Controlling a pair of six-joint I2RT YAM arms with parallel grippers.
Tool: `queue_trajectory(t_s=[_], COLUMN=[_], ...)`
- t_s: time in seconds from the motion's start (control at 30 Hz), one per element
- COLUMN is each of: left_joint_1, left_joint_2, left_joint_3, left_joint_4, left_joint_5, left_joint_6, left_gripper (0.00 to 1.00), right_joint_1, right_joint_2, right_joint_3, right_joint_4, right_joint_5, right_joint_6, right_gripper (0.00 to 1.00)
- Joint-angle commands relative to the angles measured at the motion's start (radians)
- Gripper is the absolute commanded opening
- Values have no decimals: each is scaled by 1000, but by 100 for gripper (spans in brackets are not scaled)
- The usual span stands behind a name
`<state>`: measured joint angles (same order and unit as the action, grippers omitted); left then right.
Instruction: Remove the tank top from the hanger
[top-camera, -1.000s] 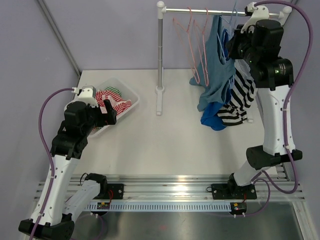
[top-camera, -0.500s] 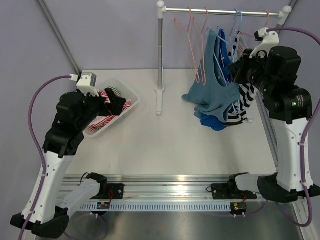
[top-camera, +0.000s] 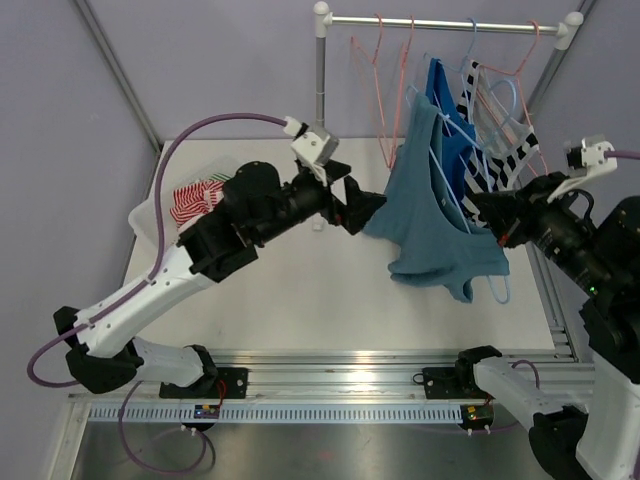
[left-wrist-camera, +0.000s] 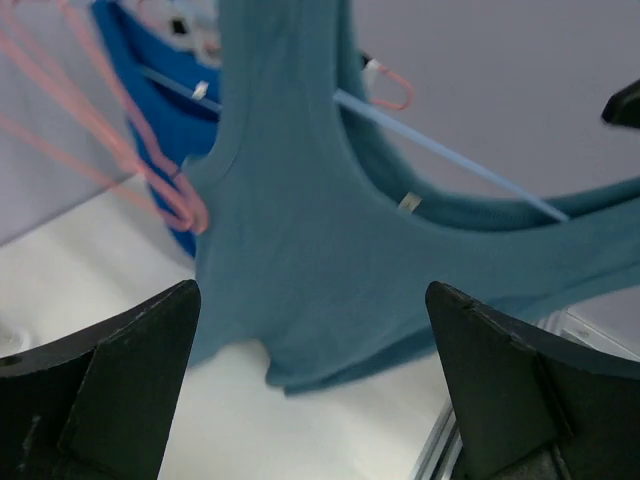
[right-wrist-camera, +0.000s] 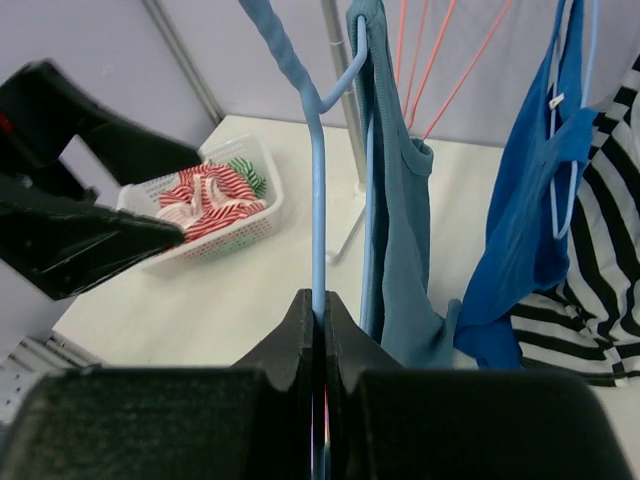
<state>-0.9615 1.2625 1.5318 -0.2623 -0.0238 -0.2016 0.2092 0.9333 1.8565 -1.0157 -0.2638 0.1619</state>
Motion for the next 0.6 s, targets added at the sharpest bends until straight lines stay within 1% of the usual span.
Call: queue_trajectory(t_s=[0.0,0.13,0.27,0.4,0.43,0.53,0.57], left_joint_1=[-75,-92,-94,-94,-94,-94,-94], left_joint_2=[83,172,247,296,304,304,298], left_joint_3=[129,192,228,264,271,262,248], left_joint_4=[196,219,222,190,186,172,175], left_joint_5=[-67,-79,-85,-145,-146,-175,-183], left_joint_6=[128,151,165,185,195,195,195], left_gripper=[99,99,98,86,78,58,45], right_joint_1=[-2,-2,-2,-2,-2,-2,-2], right_joint_2=[-47,-88,-120,-140,-145,-148,-148], right_joint_3=[-25,-28,-20,-22,-25,-31,-34], right_joint_4=[-18,-63,-77,-58,-54,-49,-46], right_joint_5=[-75,-87,-149,-263,-276,-267,-259], right_joint_6=[5,7,10,33,42,41,39], right_gripper=[0,0,0,0,0,0,0])
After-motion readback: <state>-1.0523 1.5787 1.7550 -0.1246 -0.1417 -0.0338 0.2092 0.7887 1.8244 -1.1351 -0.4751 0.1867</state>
